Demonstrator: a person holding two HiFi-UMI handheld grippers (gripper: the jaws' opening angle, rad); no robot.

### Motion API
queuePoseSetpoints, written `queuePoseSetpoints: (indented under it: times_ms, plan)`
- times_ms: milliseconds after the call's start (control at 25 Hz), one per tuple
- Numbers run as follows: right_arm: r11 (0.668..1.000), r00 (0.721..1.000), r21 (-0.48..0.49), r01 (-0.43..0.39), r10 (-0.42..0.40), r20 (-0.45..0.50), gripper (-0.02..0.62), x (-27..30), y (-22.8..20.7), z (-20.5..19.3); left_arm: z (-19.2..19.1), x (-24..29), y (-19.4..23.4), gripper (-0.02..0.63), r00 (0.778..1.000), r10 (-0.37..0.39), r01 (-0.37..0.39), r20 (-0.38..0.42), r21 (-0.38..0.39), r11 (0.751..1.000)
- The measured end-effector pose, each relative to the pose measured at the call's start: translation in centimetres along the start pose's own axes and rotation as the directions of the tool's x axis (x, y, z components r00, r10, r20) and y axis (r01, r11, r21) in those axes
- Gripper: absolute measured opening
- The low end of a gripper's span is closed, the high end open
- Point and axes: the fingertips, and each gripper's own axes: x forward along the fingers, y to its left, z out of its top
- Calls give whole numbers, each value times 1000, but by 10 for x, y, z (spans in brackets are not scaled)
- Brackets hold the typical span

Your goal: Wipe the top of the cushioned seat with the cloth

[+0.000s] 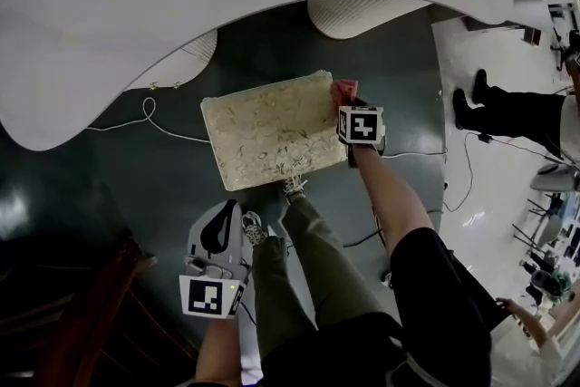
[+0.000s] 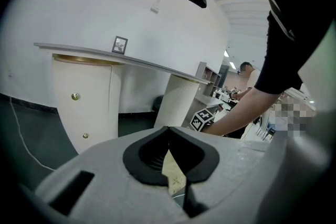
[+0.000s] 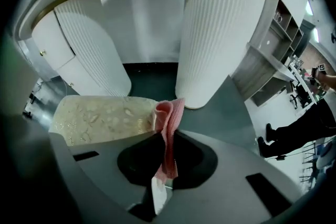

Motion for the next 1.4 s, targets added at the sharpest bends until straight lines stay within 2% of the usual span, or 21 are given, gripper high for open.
queuePoseSetpoints:
  times_ms: [200,360,520,680,840,1000,1160,1400]
  plan:
    - [998,999,42,51,-50,-15,26,-1,-32,-12,4,14,-8,17,1000,-29,29,0,15,999]
    - [998,998,65,-8,4,62,26,-17,-13,1,11,9,-7,17,999,-31,30,10,36,999]
    - [992,980,18,-125,121,156,26,-41,46,21,11,-11,2,17,1000,-7,6,15,42,999]
    - [965,942,1,-263,257,214,26,-60,126,27,8,-40,12,17,999,25,-26,25,32,999]
    - [928,902,-19,-371,365,229,26,-75,206,20,1,-73,24,17,998,58,-59,29,38,998]
    - [893,873,-11,-450,442,206,26,-82,276,1,-9,-105,39,17,994,102,-103,34,30,994]
    - [871,858,-27,-491,489,159,26,-81,330,-23,-24,-131,49,17,992,125,-125,6,11,992]
    - [884,879,-76,-461,467,94,26,-62,367,-47,-43,-159,59,17,987,162,-162,-6,-16,987]
